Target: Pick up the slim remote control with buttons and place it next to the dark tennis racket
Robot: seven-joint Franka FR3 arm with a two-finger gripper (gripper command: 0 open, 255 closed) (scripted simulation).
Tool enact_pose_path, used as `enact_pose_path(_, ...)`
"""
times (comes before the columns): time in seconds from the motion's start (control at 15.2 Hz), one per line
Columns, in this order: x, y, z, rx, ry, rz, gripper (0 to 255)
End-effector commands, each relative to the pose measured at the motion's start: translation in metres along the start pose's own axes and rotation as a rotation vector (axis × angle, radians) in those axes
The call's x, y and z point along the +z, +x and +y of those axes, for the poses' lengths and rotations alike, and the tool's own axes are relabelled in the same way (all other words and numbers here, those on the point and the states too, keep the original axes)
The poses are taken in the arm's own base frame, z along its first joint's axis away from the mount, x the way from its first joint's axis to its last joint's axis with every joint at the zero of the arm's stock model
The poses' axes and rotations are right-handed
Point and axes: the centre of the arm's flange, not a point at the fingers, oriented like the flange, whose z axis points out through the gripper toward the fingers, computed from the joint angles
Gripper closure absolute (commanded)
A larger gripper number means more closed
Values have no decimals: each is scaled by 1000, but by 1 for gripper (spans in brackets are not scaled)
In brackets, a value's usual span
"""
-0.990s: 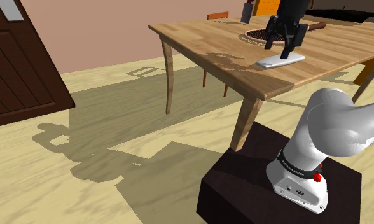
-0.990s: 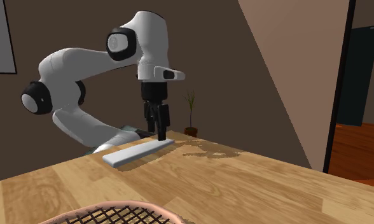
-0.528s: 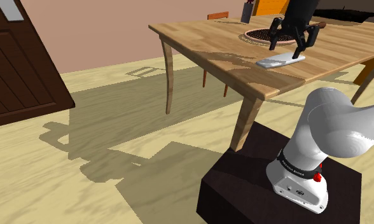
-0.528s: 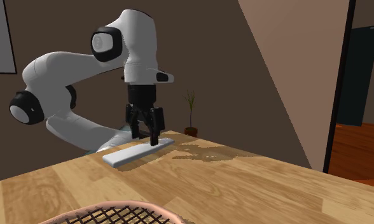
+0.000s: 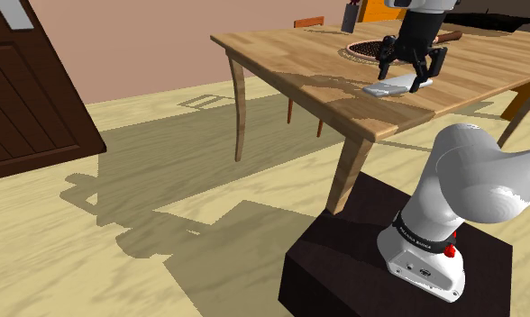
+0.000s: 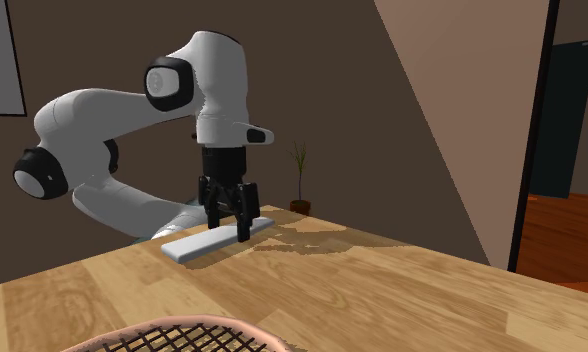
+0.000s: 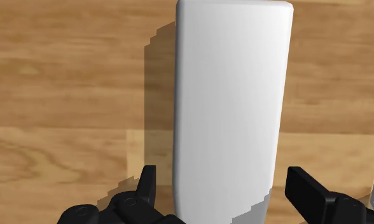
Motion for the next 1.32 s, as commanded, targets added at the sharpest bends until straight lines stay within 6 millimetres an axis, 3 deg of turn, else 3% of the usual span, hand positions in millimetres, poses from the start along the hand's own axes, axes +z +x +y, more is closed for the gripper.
enact_pose_path(0.0,0,0,0,0,0,0,0)
enact_pose_path(0.13,0,0,0,0,0,0,0)
enact_pose_path(0.2,0,0,0,0,0,0,255)
enact_pose_path(0.79,0,0,0,0,0,0,255)
enact_pose_path(1.25,-37,0,0,0,0,0,255)
